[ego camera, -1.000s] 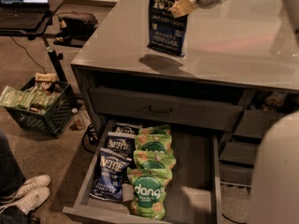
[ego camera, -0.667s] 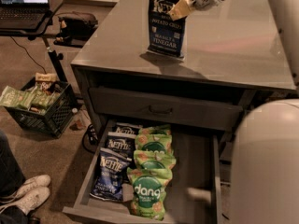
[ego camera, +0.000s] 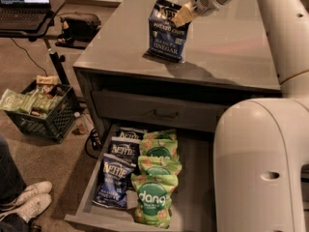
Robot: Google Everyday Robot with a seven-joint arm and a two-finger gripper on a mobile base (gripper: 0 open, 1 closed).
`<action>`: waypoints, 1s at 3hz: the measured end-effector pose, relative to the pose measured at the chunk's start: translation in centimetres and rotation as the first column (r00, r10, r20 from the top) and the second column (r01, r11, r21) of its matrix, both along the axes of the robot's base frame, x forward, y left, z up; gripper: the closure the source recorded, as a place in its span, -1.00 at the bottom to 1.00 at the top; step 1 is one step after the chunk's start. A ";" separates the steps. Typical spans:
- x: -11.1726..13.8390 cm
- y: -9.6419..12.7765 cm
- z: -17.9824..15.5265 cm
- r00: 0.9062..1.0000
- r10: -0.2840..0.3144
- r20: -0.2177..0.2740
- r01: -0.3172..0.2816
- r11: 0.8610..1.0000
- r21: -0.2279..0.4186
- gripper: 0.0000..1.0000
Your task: Pick blue chip bag from middle drawer and place on counter
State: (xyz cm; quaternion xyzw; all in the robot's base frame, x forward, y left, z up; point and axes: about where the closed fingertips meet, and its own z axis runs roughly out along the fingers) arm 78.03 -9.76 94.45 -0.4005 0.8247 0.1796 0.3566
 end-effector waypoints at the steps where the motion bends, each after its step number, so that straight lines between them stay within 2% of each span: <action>1: 0.1 0.0 0.0 1.000 -0.001 0.001 0.001 1.000 -0.001 0.65; 3: 0.1 0.0 0.0 1.000 -0.001 0.001 0.001 1.000 -0.001 -0.28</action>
Offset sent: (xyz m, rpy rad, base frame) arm 0.0011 -0.0004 -0.0002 -0.0006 -0.0013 -0.0011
